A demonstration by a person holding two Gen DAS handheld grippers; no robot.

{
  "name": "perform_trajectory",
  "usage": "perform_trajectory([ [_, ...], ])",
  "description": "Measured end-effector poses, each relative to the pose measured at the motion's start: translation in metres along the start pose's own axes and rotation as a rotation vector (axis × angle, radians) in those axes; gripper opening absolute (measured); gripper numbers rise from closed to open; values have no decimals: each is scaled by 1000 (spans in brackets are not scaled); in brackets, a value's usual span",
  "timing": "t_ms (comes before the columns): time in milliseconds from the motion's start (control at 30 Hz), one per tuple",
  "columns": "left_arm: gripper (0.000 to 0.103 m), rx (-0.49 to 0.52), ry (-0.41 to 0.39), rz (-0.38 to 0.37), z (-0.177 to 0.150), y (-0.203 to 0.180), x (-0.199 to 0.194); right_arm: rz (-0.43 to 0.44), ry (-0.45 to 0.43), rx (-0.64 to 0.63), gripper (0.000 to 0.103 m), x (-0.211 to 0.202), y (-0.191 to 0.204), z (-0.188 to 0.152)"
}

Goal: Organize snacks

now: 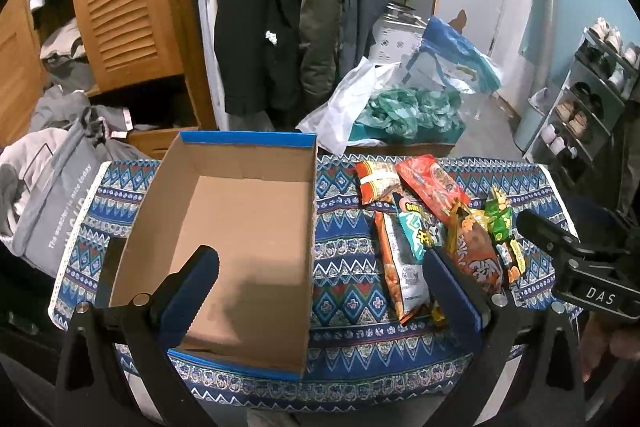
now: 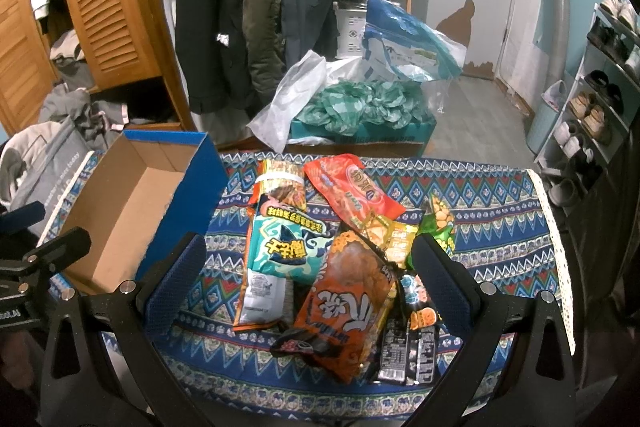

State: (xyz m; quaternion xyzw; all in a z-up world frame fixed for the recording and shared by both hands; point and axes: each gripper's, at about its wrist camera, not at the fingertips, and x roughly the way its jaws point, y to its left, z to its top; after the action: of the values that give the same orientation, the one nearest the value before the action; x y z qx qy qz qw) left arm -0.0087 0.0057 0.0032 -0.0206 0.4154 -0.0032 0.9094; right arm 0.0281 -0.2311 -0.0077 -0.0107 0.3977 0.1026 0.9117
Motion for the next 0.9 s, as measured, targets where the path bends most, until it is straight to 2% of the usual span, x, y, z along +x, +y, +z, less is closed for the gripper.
perform_trajectory([
  [900, 103, -14, 26, -6, -1, 2, 5, 10, 11, 12, 101, 2, 1, -3],
])
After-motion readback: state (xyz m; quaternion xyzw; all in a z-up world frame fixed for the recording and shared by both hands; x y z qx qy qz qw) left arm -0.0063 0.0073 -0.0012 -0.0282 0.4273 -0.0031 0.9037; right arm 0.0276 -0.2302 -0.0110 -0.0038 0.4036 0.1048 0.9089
